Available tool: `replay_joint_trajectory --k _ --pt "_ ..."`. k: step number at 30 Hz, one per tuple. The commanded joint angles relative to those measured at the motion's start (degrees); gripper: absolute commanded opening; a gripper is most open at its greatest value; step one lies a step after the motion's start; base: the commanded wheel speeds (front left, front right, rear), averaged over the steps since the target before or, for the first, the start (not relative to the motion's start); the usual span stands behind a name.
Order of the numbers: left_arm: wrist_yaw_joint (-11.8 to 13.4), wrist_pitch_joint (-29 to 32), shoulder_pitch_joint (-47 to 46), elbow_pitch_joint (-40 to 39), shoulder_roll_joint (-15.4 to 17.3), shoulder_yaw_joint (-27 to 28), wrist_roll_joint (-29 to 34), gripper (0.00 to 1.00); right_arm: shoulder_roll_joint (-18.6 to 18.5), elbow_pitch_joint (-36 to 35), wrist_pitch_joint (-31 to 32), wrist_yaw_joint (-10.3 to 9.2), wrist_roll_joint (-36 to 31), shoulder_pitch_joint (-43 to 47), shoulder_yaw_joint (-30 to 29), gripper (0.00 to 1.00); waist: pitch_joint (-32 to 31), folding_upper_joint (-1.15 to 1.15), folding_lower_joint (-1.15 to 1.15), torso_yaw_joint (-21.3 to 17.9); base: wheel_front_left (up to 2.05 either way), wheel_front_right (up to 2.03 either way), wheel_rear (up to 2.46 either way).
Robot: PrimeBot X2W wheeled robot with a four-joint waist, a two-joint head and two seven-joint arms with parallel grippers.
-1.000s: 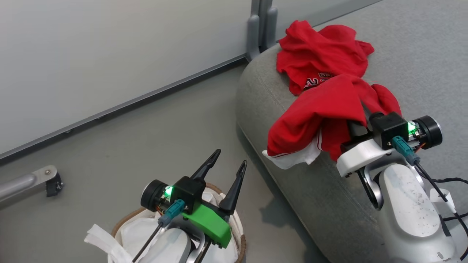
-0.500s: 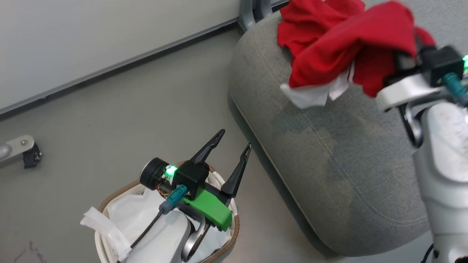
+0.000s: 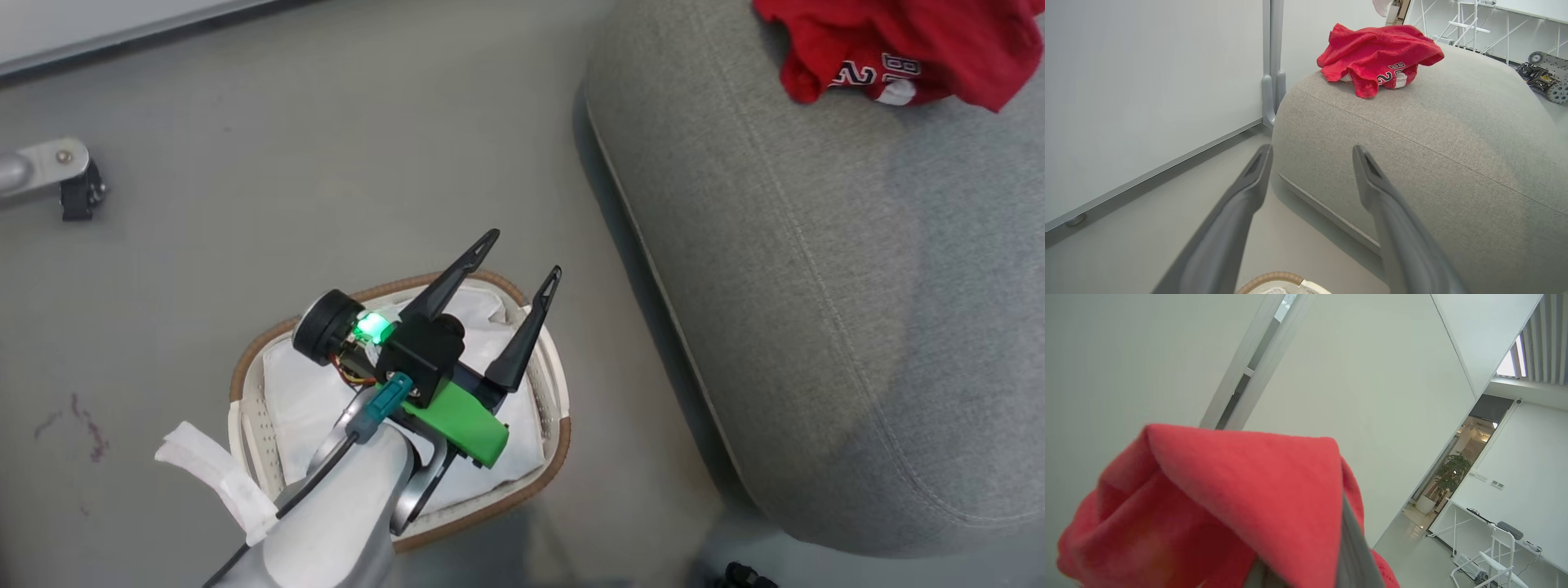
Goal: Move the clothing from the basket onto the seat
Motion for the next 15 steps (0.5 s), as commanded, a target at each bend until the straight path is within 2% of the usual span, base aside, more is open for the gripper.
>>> replay_joint_trajectory --k 1,8,15 --pt "-0.1 0.0 -1.2 -0.1 0.4 0.3 0.4 1.00 0.4 1.0 -0.1 -0.08 -0.3 0.5 -1.0 0.00 5.3 0.00 -0.01 3.8 0.00 0.00 0.00" --pt "-0.1 0.0 -2.2 -0.6 0.3 1.0 1.4 1.00 3.8 5.0 -0.1 -0.08 -2.6 9.2 -6.0 0.00 8.5 0.00 -0.01 3.6 0.00 0.00 0.00" --pt "-0.1 0.0 -2.2 -0.9 1.4 1.5 1.4 1.00 8.6 4.0 -0.1 -0.08 -2.7 18.3 -9.4 0.00 8.7 0.00 -0.01 1.6 0.00 0.00 0.00"
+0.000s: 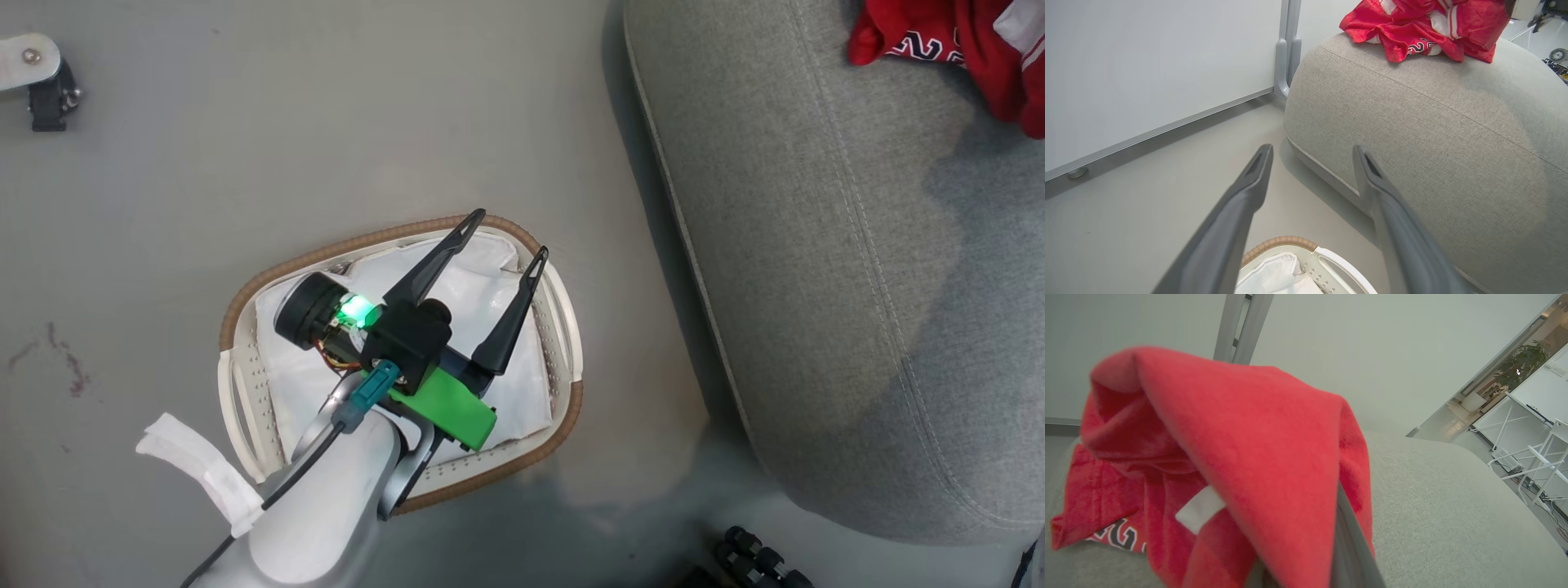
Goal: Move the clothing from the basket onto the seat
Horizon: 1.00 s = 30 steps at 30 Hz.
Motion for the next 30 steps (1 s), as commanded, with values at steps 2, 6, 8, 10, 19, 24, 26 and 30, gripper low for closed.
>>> replay_joint_trajectory --k 2,6,8,10,19,24,26,30 --pt "-0.2 0.0 -0.7 -0.2 0.8 0.3 -0.1 1.00 1.3 -1.0 -0.1 -0.08 -0.3 2.3 -0.7 0.00 -0.5 0.00 -0.01 -1.4 0.00 0.00 0.00" --pt "-0.2 0.0 0.5 0.2 1.1 -0.2 -0.7 1.00 3.6 -1.6 -0.1 -0.08 -0.3 5.5 -0.3 0.18 -2.4 0.00 -0.01 -2.9 0.00 0.00 0.00" --pt "-0.2 0.0 1.2 0.6 1.0 -0.3 -1.0 1.00 4.5 -1.8 -0.1 -0.08 -0.2 7.0 0.5 0.40 -3.8 0.00 -0.01 -3.6 0.00 0.00 0.00" --pt "-0.2 0.0 1.7 0.8 0.9 -0.1 -1.5 1.00 5.2 -2.1 -0.1 -0.08 0.0 8.7 1.5 0.96 -5.2 0.00 -0.01 -4.2 0.00 0.00 0.00" --pt "-0.2 0.0 4.3 1.0 -0.4 1.5 -3.4 1.00 6.1 -4.6 -0.1 -0.08 1.9 16.6 5.2 1.00 -11.2 0.00 -0.01 -5.3 0.00 0.00 0.00" --pt "-0.2 0.0 6.4 0.8 -1.6 3.3 -4.2 1.00 6.7 -6.7 -0.1 -0.08 3.5 20.3 7.2 1.00 -14.0 0.00 -0.01 -4.6 0.00 0.00 0.00" --pt "-0.2 0.0 7.2 0.7 -2.0 4.1 -4.3 1.00 6.5 -7.6 -0.1 -0.08 3.7 21.4 8.3 1.00 -15.3 0.00 -0.01 -4.0 0.00 0.00 0.00" --pt "-0.2 0.0 9.5 0.4 -3.0 6.6 -5.0 1.00 5.5 -9.0 -0.1 -0.08 3.9 22.0 11.1 1.00 -18.6 0.00 -0.01 -1.9 0.00 0.00 0.00"
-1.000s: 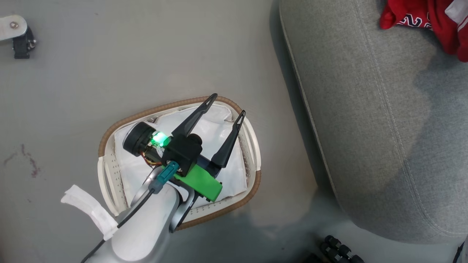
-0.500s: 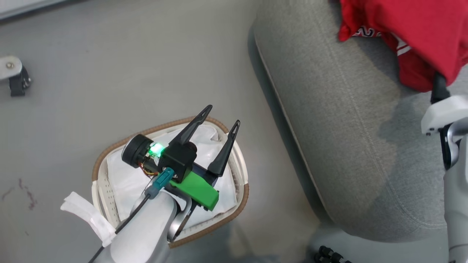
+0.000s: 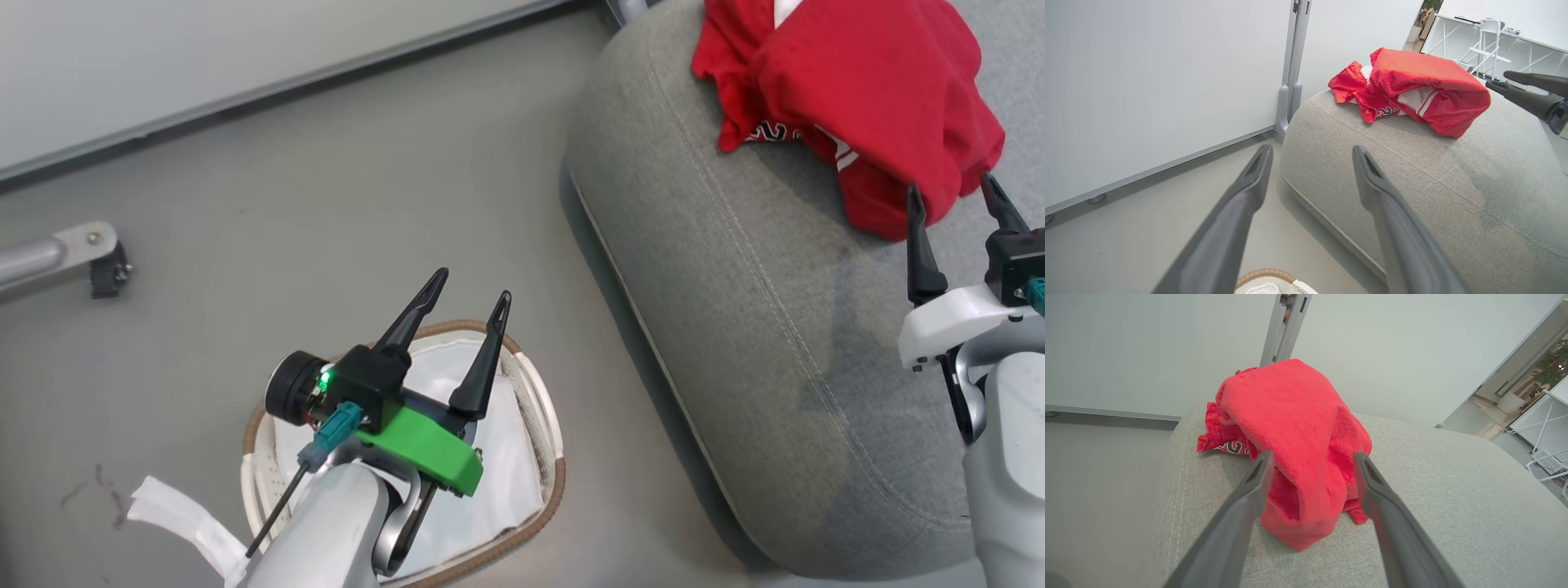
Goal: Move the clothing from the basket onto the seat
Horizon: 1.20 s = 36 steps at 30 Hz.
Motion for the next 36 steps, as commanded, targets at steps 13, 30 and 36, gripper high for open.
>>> replay_joint_trajectory --k 13,30,36 --pt "-0.1 0.0 7.0 -1.0 -2.4 11.1 0.4 1.00 2.6 -1.0 -0.1 -0.08 2.7 -1.5 4.3 1.00 -8.9 0.00 0.00 9.3 0.00 0.00 0.00" --pt "0.3 0.0 18.4 -2.2 -3.2 25.3 0.1 1.00 6.2 -5.1 -0.1 -0.08 16.3 12.8 13.1 1.00 -14.3 0.00 0.00 17.3 0.00 0.00 0.00" --pt "0.5 0.0 21.2 -3.0 -3.2 26.4 -1.4 1.00 6.2 -6.6 -0.1 -0.08 17.7 17.8 15.1 1.00 -15.7 0.00 0.00 18.3 0.00 0.00 0.00"
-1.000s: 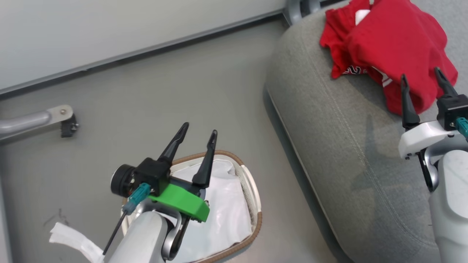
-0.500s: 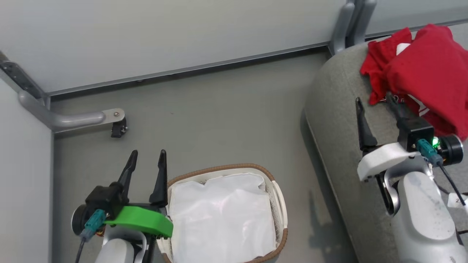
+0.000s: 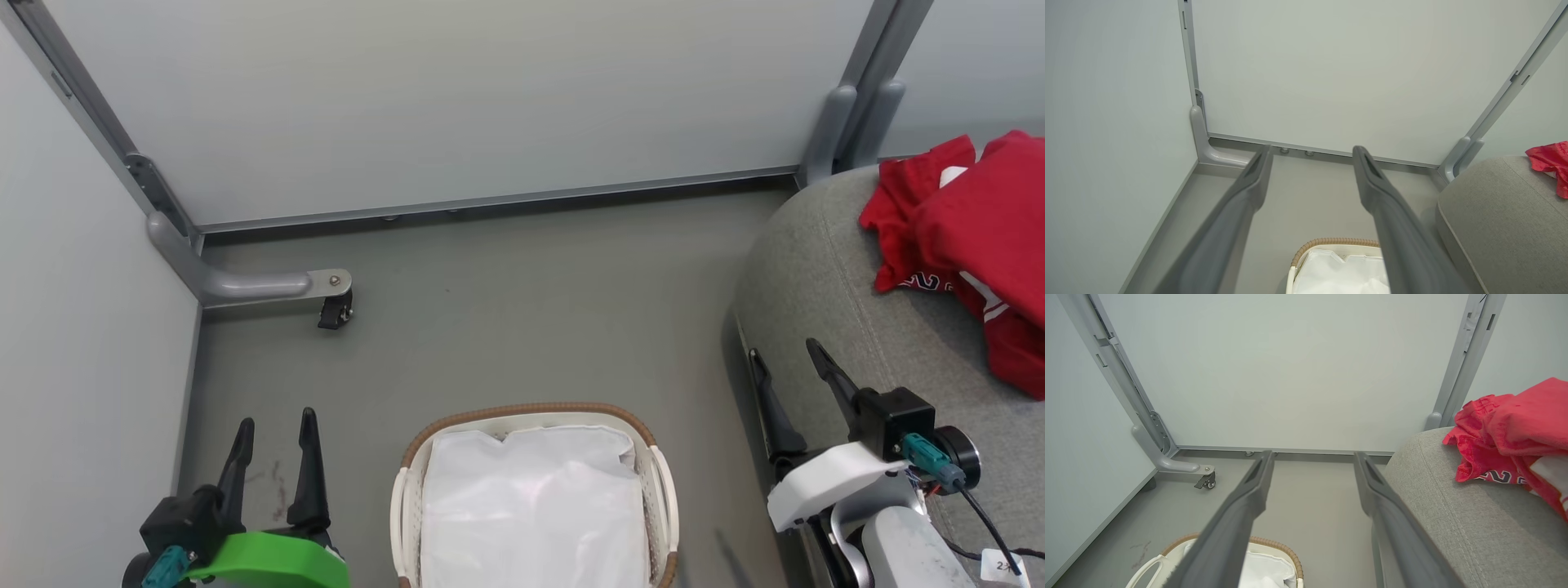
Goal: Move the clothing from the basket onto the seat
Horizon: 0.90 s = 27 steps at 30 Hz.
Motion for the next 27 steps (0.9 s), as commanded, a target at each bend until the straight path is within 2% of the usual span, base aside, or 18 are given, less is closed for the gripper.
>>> replay_joint_trajectory --k 1,25,26,27 --pt "0.1 0.0 1.2 -0.1 0.0 0.1 -0.3 1.00 -0.3 -0.5 -0.1 -0.08 0.4 1.2 -0.2 1.00 -1.0 0.00 0.00 0.9 0.00 0.00 0.00" --pt "-0.2 0.0 1.0 1.3 0.0 -1.3 -1.3 1.00 -0.3 -1.7 -0.1 -0.08 0.9 3.7 0.1 1.00 -1.7 0.00 0.00 0.4 0.00 0.00 0.00" --pt "0.0 0.0 1.2 1.1 0.0 -1.3 -1.3 0.00 0.0 -1.6 0.0 0.00 0.8 3.1 0.1 0.00 -1.7 0.00 0.00 0.4 0.00 0.00 0.00" --pt "0.0 0.0 1.2 1.4 0.0 -1.3 -1.4 0.00 0.0 -1.3 0.0 0.00 0.8 3.1 0.1 0.00 -1.7 0.00 0.00 0.4 0.00 0.00 0.00"
